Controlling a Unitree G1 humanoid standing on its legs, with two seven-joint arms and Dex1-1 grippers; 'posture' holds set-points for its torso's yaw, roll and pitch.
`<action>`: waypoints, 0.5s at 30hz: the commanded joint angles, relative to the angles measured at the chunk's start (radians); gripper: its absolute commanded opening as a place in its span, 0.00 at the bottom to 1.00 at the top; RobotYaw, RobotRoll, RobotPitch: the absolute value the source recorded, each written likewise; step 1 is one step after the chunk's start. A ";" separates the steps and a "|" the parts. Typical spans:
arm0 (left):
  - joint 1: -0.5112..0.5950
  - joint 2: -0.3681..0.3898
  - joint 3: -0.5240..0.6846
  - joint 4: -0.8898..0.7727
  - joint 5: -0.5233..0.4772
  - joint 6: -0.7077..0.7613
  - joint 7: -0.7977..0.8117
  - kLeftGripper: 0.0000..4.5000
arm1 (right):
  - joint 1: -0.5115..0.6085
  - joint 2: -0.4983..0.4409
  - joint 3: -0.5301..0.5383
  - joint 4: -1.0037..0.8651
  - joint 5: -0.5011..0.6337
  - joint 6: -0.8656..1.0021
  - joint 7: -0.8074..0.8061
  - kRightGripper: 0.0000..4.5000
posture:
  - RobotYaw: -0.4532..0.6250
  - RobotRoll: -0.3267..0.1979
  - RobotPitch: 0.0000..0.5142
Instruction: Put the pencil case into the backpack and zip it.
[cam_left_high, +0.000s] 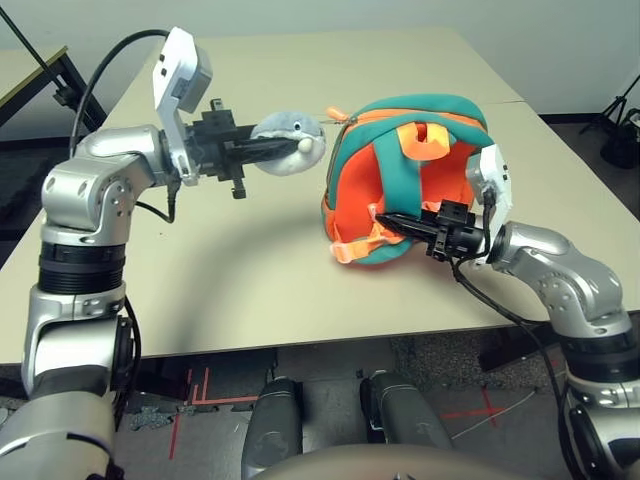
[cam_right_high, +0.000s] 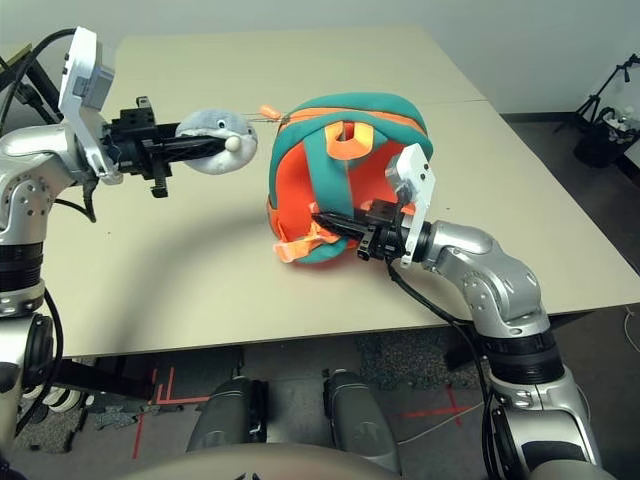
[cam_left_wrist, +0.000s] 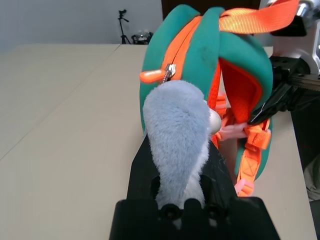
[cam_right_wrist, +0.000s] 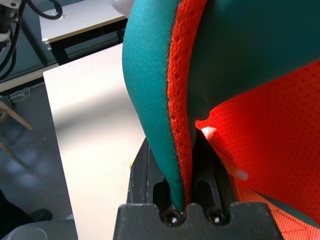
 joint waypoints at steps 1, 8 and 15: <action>0.056 0.017 0.025 -0.003 0.005 0.001 0.019 0.07 | -0.013 0.001 0.029 0.006 -0.003 0.001 0.030 0.05 | 0.36 0.62 0.10; 0.151 -0.061 0.005 0.006 -0.010 0.009 0.060 0.07 | -0.021 0.005 0.034 0.012 -0.016 -0.002 0.035 0.05 | 0.36 0.62 0.10; 0.246 -0.130 -0.076 0.065 0.056 -0.025 0.089 0.07 | -0.023 0.014 0.037 0.011 -0.023 -0.001 0.029 0.05 | 0.35 0.62 0.12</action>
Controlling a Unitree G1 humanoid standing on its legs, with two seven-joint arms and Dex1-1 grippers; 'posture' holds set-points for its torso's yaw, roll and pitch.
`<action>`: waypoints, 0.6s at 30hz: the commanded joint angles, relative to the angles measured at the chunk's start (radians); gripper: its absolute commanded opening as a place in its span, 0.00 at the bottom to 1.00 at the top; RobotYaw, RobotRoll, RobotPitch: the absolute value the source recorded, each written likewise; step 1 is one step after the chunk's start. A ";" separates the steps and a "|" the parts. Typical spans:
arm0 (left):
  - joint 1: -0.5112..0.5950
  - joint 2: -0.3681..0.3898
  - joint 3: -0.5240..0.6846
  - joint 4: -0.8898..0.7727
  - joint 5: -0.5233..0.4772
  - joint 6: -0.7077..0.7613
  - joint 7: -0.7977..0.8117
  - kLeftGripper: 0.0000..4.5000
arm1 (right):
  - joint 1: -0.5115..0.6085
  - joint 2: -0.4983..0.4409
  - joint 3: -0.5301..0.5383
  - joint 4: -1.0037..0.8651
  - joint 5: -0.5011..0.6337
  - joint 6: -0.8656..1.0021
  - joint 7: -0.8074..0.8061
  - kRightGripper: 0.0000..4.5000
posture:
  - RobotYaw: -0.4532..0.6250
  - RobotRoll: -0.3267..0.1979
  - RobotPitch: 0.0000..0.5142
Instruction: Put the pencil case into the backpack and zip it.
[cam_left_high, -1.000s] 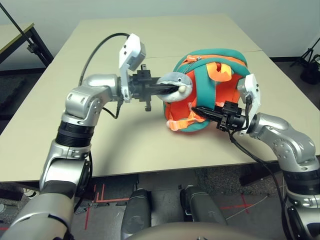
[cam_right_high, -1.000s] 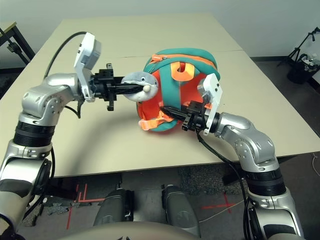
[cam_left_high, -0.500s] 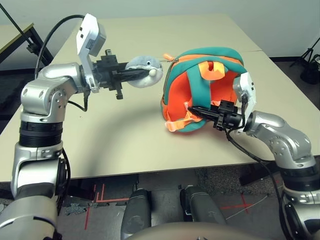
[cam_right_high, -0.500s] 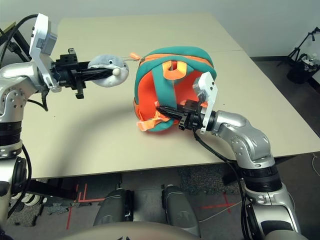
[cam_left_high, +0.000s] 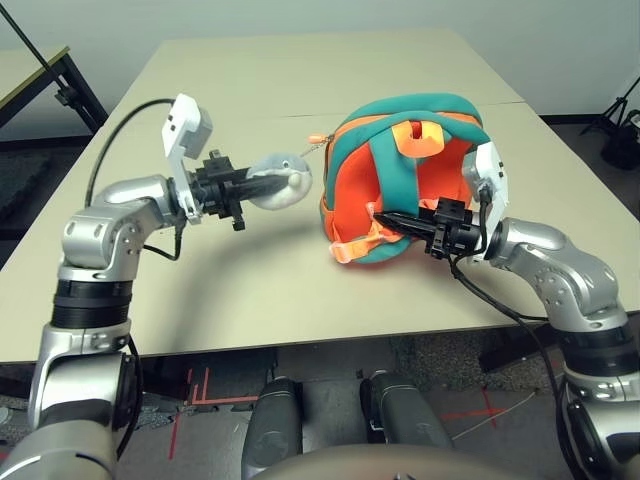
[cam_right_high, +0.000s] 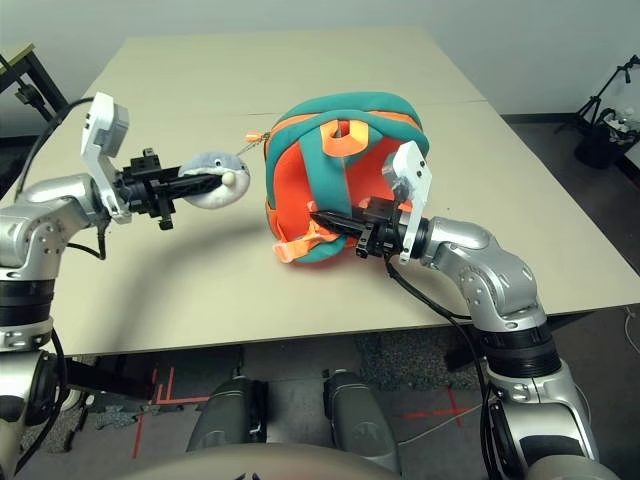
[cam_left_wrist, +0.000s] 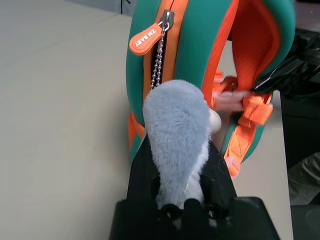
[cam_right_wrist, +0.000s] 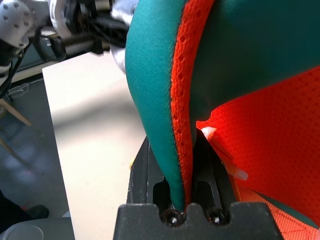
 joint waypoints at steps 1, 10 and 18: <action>0.050 -0.018 -0.055 0.067 0.060 -0.028 0.011 0.07 | -0.006 0.012 0.031 -0.002 0.001 0.003 0.017 0.05 | 0.35 0.62 0.12; 0.091 -0.032 -0.073 0.134 0.076 -0.039 0.004 0.07 | 0.002 0.013 0.024 -0.009 -0.002 0.004 0.013 0.05 | 0.34 0.62 0.12; 0.139 -0.015 -0.102 0.136 0.095 -0.022 -0.019 0.07 | -0.001 0.015 0.026 -0.006 -0.003 0.004 0.013 0.05 | 0.35 0.62 0.12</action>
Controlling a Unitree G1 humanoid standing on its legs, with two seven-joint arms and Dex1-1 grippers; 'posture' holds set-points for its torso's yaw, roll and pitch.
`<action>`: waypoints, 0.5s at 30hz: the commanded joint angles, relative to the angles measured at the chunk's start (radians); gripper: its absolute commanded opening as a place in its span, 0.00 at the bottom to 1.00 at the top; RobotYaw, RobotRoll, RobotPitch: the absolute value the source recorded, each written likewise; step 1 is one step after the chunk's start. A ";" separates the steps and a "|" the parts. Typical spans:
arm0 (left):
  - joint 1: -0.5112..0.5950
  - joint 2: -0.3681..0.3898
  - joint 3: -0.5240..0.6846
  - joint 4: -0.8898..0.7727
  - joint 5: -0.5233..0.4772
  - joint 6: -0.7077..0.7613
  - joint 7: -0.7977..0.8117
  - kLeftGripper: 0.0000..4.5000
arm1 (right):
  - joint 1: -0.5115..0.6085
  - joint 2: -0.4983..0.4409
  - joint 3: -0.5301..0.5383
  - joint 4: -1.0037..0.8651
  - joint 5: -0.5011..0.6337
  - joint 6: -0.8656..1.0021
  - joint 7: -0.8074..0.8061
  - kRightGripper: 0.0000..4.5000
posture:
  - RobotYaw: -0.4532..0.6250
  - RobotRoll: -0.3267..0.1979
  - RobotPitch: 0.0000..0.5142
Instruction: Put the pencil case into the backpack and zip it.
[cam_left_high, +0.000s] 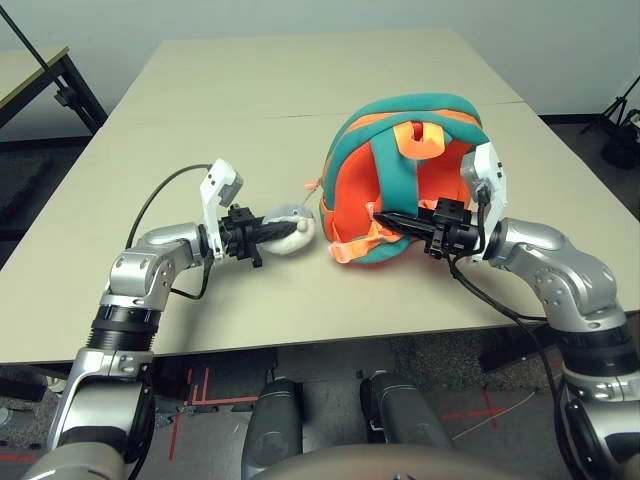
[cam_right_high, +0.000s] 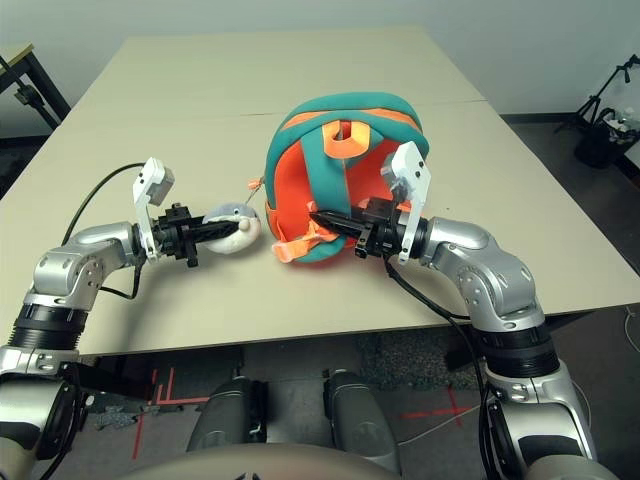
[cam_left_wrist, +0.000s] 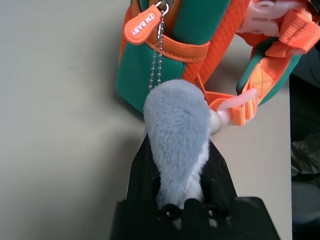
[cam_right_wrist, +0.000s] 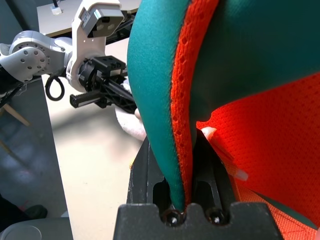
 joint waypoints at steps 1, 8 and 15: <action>0.032 0.028 -0.028 0.023 0.043 0.016 -0.003 0.07 | -0.001 0.010 0.026 -0.005 0.005 0.004 0.014 0.05 | 0.35 0.62 0.12; 0.036 0.033 0.005 0.026 0.040 0.011 0.011 0.15 | -0.006 0.006 0.031 0.001 0.000 0.006 0.021 0.05 | 0.35 0.62 0.11; 0.069 0.099 0.060 -0.038 -0.002 0.076 -0.005 0.74 | 0.016 -0.132 0.023 -0.025 0.032 0.088 0.122 0.54 | 0.35 0.62 0.12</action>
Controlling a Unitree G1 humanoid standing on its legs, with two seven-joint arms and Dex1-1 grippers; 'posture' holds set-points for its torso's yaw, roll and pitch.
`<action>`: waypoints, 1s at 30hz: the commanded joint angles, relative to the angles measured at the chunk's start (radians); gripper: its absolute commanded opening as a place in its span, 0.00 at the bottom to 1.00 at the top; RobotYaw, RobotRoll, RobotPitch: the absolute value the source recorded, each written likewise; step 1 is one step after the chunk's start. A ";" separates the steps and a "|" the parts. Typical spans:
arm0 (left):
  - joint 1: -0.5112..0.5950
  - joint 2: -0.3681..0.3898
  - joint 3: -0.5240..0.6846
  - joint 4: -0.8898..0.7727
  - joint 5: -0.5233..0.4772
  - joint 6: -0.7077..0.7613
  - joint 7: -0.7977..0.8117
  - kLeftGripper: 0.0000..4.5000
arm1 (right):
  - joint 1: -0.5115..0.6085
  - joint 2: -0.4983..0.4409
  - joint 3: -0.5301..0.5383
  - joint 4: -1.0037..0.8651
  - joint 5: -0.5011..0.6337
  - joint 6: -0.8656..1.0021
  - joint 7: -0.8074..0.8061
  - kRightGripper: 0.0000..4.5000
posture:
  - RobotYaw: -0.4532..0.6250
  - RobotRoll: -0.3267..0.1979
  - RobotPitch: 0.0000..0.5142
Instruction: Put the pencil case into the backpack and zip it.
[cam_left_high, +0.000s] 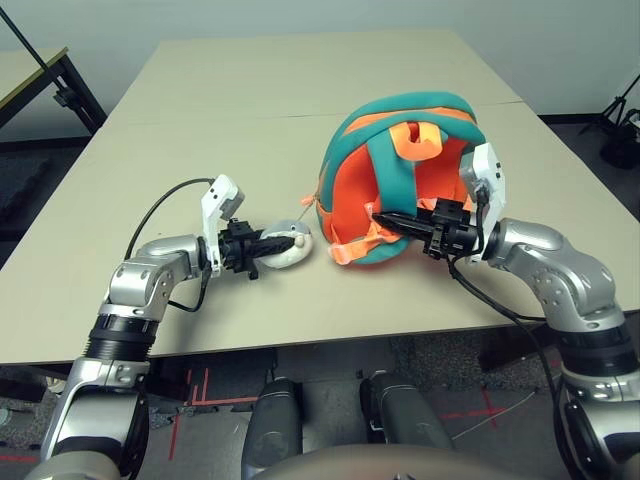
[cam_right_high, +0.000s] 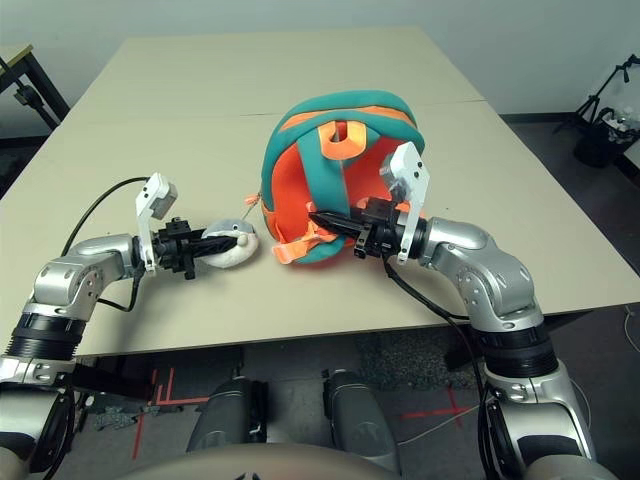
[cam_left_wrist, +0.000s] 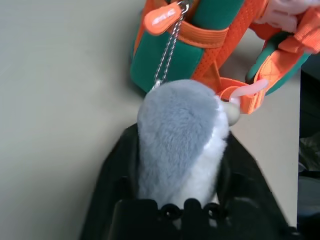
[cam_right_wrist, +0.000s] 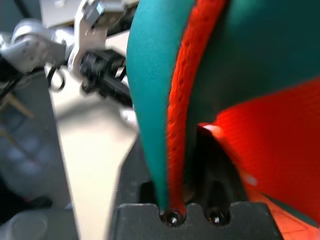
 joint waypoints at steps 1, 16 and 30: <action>0.049 0.064 0.037 -0.035 -0.013 0.049 -0.013 0.83 | 0.012 -0.079 -0.005 -0.021 0.035 0.054 0.075 0.62 | 0.35 0.62 0.12; 0.208 0.118 0.397 0.058 0.025 -0.129 0.201 1.00 | -0.110 -0.306 -0.224 0.559 -0.130 -0.244 0.096 0.99 | 0.40 0.62 0.11; 0.154 -0.170 0.505 0.233 0.156 -0.638 0.658 1.00 | -0.240 -0.041 -0.452 1.081 -0.177 -0.715 -0.273 0.99 | 0.45 0.62 0.14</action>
